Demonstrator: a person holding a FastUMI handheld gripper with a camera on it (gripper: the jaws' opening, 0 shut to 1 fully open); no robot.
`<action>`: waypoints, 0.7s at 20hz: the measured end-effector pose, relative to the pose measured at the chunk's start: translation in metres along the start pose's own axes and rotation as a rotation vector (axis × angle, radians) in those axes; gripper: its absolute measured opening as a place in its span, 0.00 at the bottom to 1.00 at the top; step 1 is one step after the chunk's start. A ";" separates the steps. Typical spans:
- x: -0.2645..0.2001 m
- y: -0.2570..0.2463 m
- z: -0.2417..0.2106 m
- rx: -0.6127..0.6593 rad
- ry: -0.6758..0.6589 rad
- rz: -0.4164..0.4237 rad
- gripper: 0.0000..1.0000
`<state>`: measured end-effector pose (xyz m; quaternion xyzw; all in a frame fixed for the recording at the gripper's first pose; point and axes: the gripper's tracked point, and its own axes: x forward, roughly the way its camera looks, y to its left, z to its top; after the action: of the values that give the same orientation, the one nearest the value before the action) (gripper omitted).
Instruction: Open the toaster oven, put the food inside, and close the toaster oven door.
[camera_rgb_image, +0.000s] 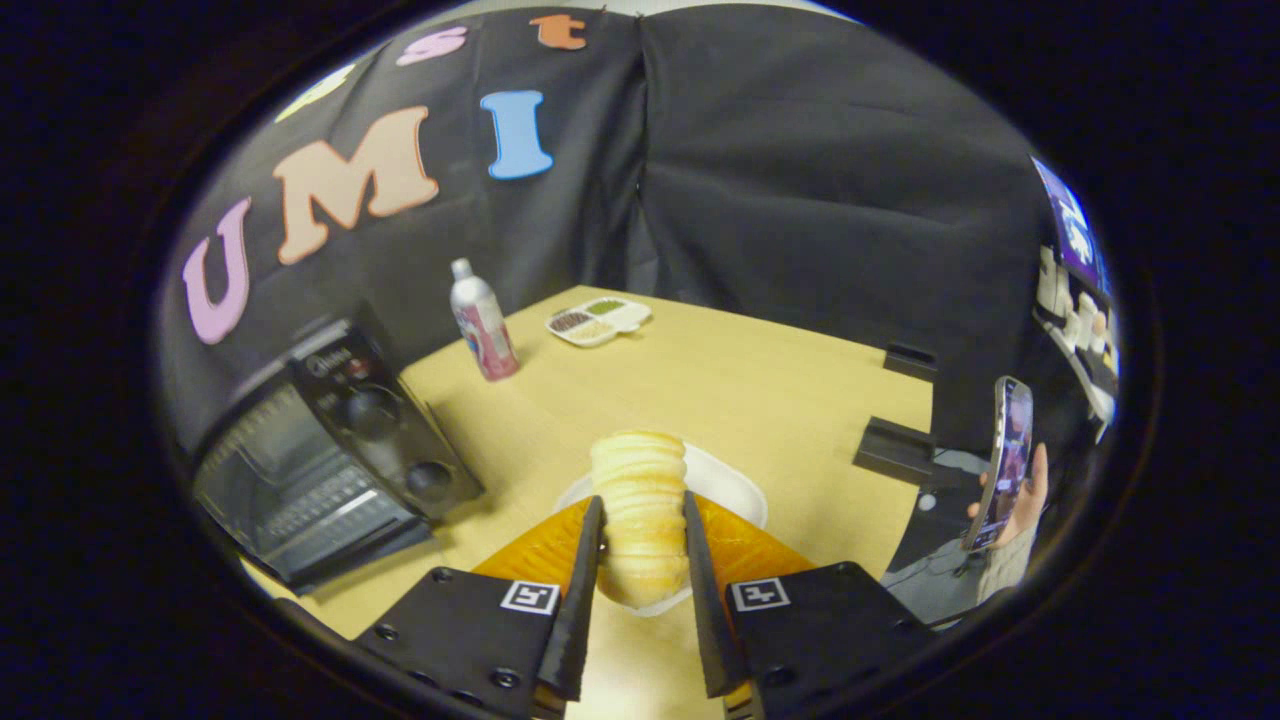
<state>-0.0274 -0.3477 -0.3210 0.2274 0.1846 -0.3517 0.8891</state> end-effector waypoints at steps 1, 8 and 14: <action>-0.010 0.013 0.000 0.032 -0.003 0.032 0.48; -0.068 0.115 -0.027 0.138 0.038 0.263 0.48; -0.094 0.203 -0.056 0.158 0.059 0.425 0.48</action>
<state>0.0432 -0.1348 -0.2663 0.3401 0.1305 -0.1631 0.9169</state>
